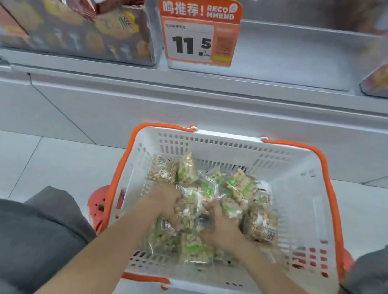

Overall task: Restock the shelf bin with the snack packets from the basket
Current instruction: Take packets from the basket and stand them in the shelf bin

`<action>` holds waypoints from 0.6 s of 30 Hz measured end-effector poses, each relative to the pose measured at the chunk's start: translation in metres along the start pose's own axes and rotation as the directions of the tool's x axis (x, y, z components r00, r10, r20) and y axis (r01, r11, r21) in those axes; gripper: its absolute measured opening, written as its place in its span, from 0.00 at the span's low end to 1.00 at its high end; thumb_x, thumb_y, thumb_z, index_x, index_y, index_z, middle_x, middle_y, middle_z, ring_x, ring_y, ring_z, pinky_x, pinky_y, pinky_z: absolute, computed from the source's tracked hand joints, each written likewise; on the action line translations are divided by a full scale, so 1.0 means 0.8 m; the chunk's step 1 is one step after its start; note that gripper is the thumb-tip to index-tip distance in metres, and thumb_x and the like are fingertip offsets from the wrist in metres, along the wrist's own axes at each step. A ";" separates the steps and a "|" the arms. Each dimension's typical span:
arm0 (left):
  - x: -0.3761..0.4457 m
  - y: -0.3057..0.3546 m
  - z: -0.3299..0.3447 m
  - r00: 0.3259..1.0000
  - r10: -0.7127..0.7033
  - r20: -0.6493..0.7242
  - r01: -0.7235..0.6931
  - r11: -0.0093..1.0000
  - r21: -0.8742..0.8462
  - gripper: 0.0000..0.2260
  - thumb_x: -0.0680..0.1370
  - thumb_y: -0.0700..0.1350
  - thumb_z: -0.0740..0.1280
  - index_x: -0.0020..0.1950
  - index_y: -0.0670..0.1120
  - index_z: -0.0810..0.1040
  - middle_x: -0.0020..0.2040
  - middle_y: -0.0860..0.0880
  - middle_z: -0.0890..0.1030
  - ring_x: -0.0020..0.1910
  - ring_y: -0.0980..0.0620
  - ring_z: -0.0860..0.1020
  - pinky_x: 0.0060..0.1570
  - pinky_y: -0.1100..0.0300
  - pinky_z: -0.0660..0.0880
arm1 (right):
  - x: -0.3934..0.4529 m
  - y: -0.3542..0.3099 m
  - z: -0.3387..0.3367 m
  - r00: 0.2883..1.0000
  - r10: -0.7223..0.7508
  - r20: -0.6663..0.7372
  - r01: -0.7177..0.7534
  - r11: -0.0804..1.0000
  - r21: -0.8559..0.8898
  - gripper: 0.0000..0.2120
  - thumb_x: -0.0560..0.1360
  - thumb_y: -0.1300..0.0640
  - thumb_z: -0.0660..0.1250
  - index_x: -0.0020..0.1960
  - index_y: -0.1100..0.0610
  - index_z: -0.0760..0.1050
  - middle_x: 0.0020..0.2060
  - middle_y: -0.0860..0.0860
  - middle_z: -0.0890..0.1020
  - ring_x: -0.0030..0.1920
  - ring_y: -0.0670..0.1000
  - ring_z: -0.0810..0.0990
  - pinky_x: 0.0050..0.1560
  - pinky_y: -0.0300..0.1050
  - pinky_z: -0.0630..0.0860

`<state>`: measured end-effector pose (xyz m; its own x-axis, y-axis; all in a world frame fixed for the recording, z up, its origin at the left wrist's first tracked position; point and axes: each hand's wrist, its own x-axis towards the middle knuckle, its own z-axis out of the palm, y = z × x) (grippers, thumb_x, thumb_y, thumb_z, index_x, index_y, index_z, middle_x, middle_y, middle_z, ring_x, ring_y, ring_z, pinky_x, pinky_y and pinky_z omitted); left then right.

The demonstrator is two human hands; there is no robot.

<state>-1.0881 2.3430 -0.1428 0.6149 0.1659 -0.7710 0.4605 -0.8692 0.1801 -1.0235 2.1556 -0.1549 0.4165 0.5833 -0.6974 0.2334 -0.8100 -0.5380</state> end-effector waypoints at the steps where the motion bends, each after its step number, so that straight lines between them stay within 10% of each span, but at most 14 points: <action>1: 0.001 0.001 -0.002 1.000 0.005 -0.004 -0.005 0.998 0.065 0.40 0.60 0.60 0.78 0.66 0.45 0.71 0.61 0.47 0.77 0.59 0.46 0.75 0.58 0.56 0.73 | 0.004 -0.003 0.007 0.995 0.100 -0.031 -0.097 0.993 0.074 0.39 0.69 0.55 0.73 0.68 0.46 0.51 0.49 0.48 0.76 0.44 0.49 0.80 0.45 0.46 0.81; 3: 0.002 0.005 -0.005 1.000 0.015 0.011 -0.017 0.988 0.155 0.41 0.60 0.61 0.78 0.68 0.45 0.70 0.62 0.48 0.78 0.60 0.47 0.76 0.59 0.55 0.73 | 0.009 -0.006 0.012 0.962 0.264 -0.064 -0.246 0.946 0.209 0.46 0.69 0.56 0.75 0.73 0.53 0.46 0.53 0.52 0.77 0.49 0.51 0.79 0.46 0.44 0.80; 6: -0.004 0.007 -0.009 0.999 0.017 0.036 -0.022 0.992 0.127 0.43 0.63 0.59 0.78 0.73 0.46 0.65 0.68 0.47 0.74 0.65 0.45 0.73 0.64 0.50 0.70 | 0.005 -0.005 0.013 0.972 0.199 -0.124 -0.205 0.978 -0.034 0.34 0.69 0.51 0.73 0.68 0.55 0.59 0.58 0.52 0.71 0.62 0.56 0.69 0.63 0.50 0.71; 10: -0.029 0.010 -0.023 0.999 0.045 0.009 -0.046 0.988 0.146 0.38 0.67 0.58 0.76 0.71 0.45 0.67 0.64 0.47 0.76 0.63 0.46 0.74 0.59 0.54 0.72 | -0.001 -0.004 0.033 0.987 0.154 -0.042 -0.159 0.973 -0.167 0.43 0.65 0.43 0.74 0.73 0.51 0.56 0.70 0.55 0.62 0.73 0.62 0.53 0.72 0.58 0.54; 18: -0.100 0.019 -0.060 0.979 0.134 -0.152 -0.105 0.977 0.184 0.13 0.75 0.45 0.69 0.57 0.44 0.72 0.54 0.46 0.78 0.54 0.45 0.76 0.52 0.54 0.71 | -0.026 -0.027 0.012 0.993 0.004 -0.115 -0.042 0.945 -0.325 0.21 0.67 0.49 0.75 0.50 0.50 0.65 0.55 0.51 0.69 0.61 0.54 0.66 0.61 0.50 0.71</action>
<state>-1.0995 2.3386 -0.0492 0.7612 0.1171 -0.6378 0.2675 -0.9527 0.1443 -1.0456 2.1615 -0.1334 0.5157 0.5688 -0.6407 0.4888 -0.8095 -0.3253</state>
